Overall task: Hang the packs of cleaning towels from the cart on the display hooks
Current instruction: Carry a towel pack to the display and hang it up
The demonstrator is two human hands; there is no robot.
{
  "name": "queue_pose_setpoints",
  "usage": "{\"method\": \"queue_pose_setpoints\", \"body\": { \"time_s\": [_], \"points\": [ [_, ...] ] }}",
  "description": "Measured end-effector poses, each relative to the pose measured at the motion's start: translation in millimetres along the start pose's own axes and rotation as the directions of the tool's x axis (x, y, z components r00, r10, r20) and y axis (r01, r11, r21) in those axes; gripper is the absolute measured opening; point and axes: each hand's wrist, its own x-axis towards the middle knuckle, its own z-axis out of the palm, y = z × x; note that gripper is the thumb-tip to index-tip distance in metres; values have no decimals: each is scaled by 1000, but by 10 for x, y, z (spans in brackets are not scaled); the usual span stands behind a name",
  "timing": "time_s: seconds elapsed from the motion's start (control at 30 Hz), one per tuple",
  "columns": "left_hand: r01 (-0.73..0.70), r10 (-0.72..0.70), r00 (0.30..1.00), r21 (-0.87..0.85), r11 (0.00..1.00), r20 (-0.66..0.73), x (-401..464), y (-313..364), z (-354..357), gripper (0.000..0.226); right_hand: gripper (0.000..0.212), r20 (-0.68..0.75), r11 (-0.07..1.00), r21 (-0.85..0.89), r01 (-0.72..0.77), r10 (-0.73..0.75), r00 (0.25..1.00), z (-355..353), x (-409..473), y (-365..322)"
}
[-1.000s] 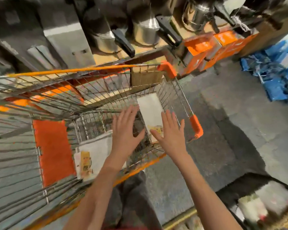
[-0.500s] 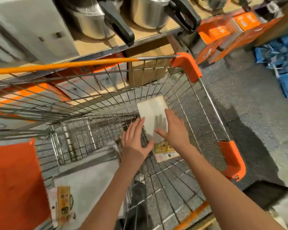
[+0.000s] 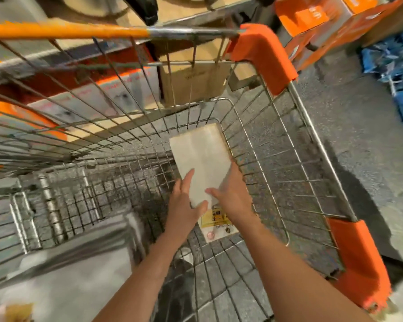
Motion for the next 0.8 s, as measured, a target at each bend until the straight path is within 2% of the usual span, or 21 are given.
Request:
{"method": "queue_pose_setpoints", "body": {
  "time_s": [0.1, 0.27, 0.37, 0.6, 0.8],
  "points": [
    [49, -49, 999, -73, 996, 5, 37, -23, 138, 97, 91, 20, 998, 57, -17, 16, 1000, 23, 32, 55],
    [93, -97, 995, -120, 988, -29, 25, -25, 261, 115, 107, 82, 999, 38, 5, -8, 997, 62, 28, 115],
    [100, -105, 994, -147, 984, -26, 20, 26, 275, 124, 110, 95, 995, 98, 2, -11, 995, 34, 53, 153],
    [103, -106, 994, -173, 980, -7, 50, 38, 261, 126, 110, 135, 984, 178, -20, -4, 991, -5, 83, 193],
    [116, -131, 989, -183, 976, -74, -6, -35, 67, 113, 110, 138, 970, 240, -39, 6, 990, 179, 5, 103]
  ]
}}
